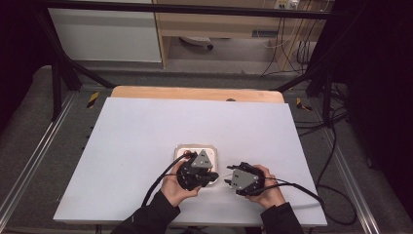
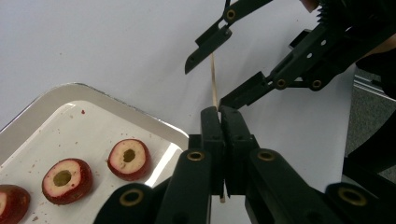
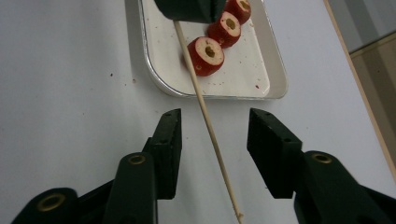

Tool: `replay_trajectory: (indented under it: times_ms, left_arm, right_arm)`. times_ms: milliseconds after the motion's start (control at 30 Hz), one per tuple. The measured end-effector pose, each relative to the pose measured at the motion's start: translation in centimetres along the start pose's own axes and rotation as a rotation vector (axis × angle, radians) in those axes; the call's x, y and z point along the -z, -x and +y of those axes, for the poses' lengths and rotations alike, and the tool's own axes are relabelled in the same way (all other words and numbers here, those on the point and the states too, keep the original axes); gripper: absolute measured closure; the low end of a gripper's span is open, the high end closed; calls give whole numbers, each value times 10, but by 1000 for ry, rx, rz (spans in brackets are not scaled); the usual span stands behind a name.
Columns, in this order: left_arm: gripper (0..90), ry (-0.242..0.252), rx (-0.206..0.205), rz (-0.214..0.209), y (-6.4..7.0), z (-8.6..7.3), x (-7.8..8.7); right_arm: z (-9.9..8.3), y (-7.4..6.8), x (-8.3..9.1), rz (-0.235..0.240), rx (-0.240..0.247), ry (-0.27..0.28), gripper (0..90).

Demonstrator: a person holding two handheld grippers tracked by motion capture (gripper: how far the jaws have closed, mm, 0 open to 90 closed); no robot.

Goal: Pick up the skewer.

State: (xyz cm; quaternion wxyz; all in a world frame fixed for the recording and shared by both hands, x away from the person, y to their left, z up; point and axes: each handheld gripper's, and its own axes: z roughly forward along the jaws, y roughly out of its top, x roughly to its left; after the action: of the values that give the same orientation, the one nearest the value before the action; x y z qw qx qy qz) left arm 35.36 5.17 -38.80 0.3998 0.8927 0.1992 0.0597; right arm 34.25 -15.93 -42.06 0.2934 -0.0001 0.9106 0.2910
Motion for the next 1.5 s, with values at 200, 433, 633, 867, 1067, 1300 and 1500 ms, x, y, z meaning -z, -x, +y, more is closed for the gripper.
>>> replay_trajectory:
  times_ms: [200,433,633,867,1067,1300,1500]
  left_arm:
    - [886,-2,-1,-4,1,-1,0]
    - [886,-12,0,-11,1,-3,-3]
    - [886,-18,-11,-17,1,-3,-3]
    - [886,-16,-9,-18,2,-3,-4]
    - [882,-29,-4,-28,0,-4,-5]
    - [736,-109,4,-12,-7,1,0]
    - [745,-248,11,-20,-11,10,-5]
  right_arm:
    - [-1,-2,-1,-2,78,-5,692]
    - [-2,-4,-2,-1,182,-19,793]
    - [-3,-6,-2,11,229,-37,850]
    - [-3,-7,-2,12,251,-36,884]
    - [-3,-8,-1,18,284,-47,891]
    - [3,-7,-1,-2,351,-79,891]
    - [12,-4,-4,-9,422,-107,890]
